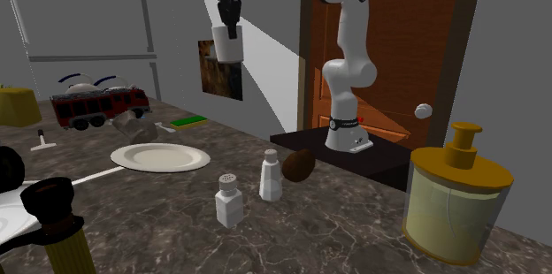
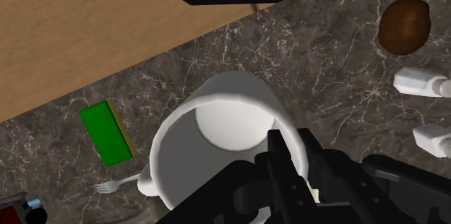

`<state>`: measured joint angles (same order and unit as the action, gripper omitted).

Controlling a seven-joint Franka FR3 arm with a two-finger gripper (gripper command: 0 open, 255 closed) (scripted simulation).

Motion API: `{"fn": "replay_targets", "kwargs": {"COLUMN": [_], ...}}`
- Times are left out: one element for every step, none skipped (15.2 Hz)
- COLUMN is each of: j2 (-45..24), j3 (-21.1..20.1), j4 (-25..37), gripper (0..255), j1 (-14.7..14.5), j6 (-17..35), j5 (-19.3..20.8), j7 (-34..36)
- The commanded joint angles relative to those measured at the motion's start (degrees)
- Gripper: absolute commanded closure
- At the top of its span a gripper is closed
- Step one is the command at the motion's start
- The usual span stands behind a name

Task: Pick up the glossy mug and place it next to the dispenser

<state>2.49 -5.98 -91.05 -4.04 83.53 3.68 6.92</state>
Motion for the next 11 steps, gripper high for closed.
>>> {"fn": "replay_targets", "kwargs": {"j2": [0.39, 0.47, 0.49, 0.45, 0.35, 0.19, -0.04, -0.33, -0.69, -1.11, -1.59], "j3": [-1.42, -2.15, -2.88, -3.61, -4.34, -5.08, -5.83, -6.57, -7.31, -8.06, -8.80], "j4": [-0.51, -0.58, -0.57, -0.50, -0.35, -0.13, 0.16, 0.52, 0.96, 1.47, 2.05], "gripper": [255, 255, 255, 255, 255, 255, 255, 255, 255, 255, 255], "j1": [-1.30, -1.95, -2.60, -3.25, -3.91, -4.57, -5.23, -5.91, -6.59, -7.27, -7.97], "j6": [-0.06, -0.16, -0.26, -0.37, -0.49, -0.62, -0.75, -0.89, -1.04, -1.20, -1.37], "j5": [-0.34, -0.51, -0.68, -0.84, -1.00, -1.14, -1.27, -1.38, -1.47, -1.54, -1.58], "j7": [2.82, 4.20, 5.59, 6.98, 8.38, 9.78, 11.20, 12.62, 14.05, 15.49, 16.94]}}
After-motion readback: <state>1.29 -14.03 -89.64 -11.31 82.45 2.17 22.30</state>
